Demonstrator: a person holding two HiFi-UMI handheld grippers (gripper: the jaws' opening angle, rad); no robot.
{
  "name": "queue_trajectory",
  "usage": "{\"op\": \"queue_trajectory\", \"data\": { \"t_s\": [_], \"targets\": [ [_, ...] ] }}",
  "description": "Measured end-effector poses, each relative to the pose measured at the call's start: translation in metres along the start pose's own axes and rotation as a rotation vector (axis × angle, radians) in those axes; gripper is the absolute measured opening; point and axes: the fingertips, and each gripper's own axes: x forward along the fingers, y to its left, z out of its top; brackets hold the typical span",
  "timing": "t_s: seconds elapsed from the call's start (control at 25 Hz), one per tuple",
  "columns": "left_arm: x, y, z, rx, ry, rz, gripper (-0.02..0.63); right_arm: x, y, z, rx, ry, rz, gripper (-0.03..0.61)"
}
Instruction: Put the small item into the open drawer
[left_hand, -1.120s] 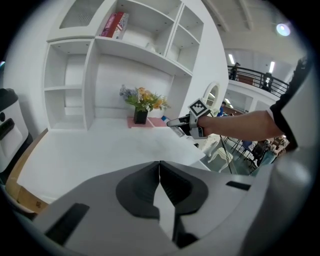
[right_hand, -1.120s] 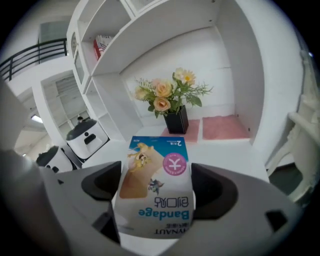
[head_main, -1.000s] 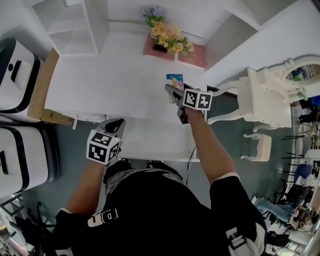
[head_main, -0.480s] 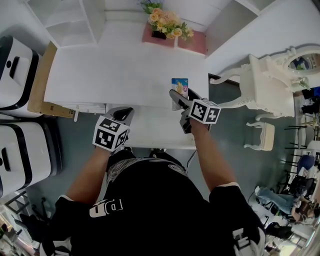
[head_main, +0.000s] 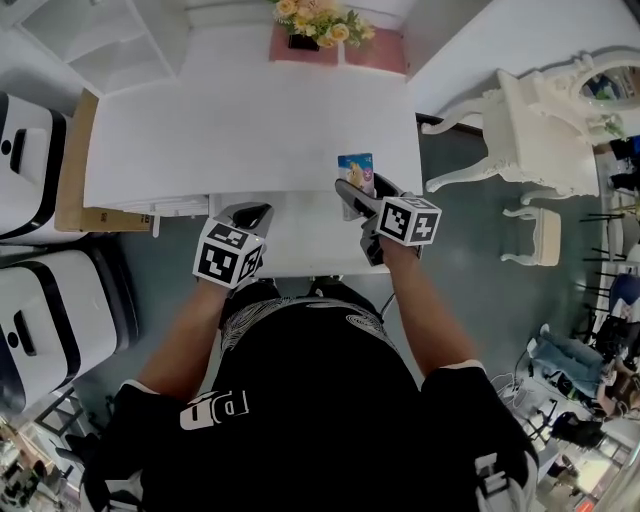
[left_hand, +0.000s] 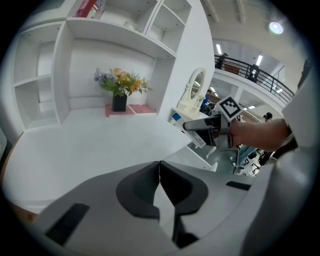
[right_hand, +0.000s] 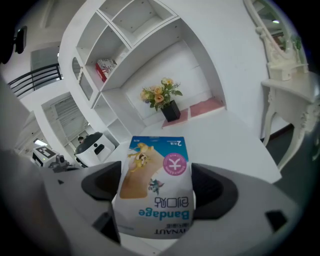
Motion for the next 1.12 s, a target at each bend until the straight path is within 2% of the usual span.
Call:
{"op": "queue_trajectory", "data": {
  "t_s": [0.32,0.56,0.68,0.88,1.12],
  "targets": [
    [0.014,-0.009,-0.022,0.019,0.065,-0.019,0.015,-0.002,-0.002,-0.040,0.026,0.052,0.004,0.428],
    [0.027,-0.012,-0.050,0.026,0.130,-0.033,0.015,0.009,0.005,-0.084,0.016,0.142,0.019,0.428],
    [0.029,-0.014,-0.058,0.021,0.147,-0.035,0.015,0.014,0.010,-0.105,-0.048,0.208,0.037,0.428],
    [0.030,-0.013,-0.066,0.042,0.165,-0.018,0.015,0.024,0.013,-0.140,-0.217,0.343,0.061,0.428],
    [0.028,-0.007,-0.070,0.022,0.168,-0.002,0.015,0.044,0.001,-0.178,-0.358,0.486,0.063,0.428]
  ]
}}
